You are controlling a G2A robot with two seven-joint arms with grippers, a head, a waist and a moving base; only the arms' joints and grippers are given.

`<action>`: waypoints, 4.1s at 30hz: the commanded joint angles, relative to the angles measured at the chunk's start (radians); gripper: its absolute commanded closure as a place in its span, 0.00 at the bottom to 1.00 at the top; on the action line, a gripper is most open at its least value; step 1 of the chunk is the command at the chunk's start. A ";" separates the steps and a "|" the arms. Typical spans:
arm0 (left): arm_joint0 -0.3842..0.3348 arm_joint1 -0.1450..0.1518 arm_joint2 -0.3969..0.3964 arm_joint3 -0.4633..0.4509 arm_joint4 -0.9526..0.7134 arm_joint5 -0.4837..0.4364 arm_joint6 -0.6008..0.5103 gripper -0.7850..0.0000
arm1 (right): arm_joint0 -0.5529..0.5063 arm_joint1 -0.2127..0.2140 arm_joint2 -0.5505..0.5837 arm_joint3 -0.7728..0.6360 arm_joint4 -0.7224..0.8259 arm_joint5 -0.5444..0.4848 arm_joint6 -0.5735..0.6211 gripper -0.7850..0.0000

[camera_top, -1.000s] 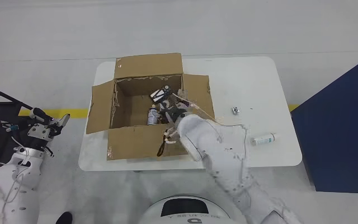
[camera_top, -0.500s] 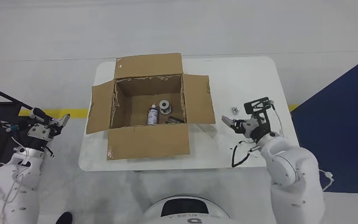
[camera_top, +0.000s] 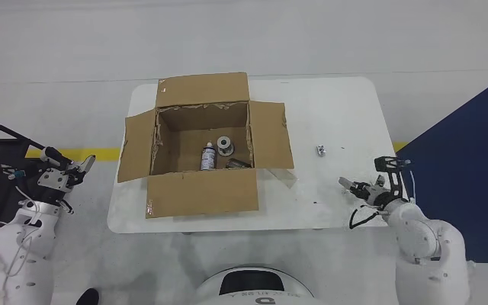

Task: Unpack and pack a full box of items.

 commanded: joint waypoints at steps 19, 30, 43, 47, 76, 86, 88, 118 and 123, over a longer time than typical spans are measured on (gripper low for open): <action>0.000 0.000 0.000 0.000 0.000 0.000 0.000 0.00 | 0.139 0.032 -0.122 0.090 -0.171 0.180 0.125 0.53; 0.000 0.000 0.000 0.000 0.000 0.000 0.000 0.00 | 0.162 0.041 -0.238 0.070 -0.386 0.255 0.184 0.61; 0.000 0.000 0.000 0.000 0.000 0.000 0.000 0.00 | 0.201 0.042 -0.351 0.087 -0.540 0.311 0.233 1.00; 0.000 0.000 0.000 0.000 0.000 0.000 0.000 0.00 | 0.193 0.042 -0.355 0.048 -0.538 0.334 0.202 1.00; 0.000 0.000 0.000 0.000 0.000 0.000 0.000 0.00 | 0.078 0.046 -0.461 -0.404 -0.205 0.073 -0.243 1.00; 0.000 0.000 0.000 0.000 0.000 0.000 0.000 0.00 | 0.419 0.005 -0.929 -0.223 -0.495 0.272 -0.104 1.00; 0.000 0.000 0.000 0.000 0.000 0.000 0.000 0.00 | 0.483 -0.008 -0.998 -0.162 -0.528 0.309 -0.108 1.00; 0.000 0.000 0.000 0.000 0.000 0.000 0.000 0.00 | 0.457 -0.069 -1.125 -0.020 -0.740 0.532 -0.135 0.00; 0.000 0.000 0.000 0.000 0.000 0.000 0.000 0.00 | 0.201 -0.022 -0.903 -0.220 -0.660 0.480 -0.288 0.00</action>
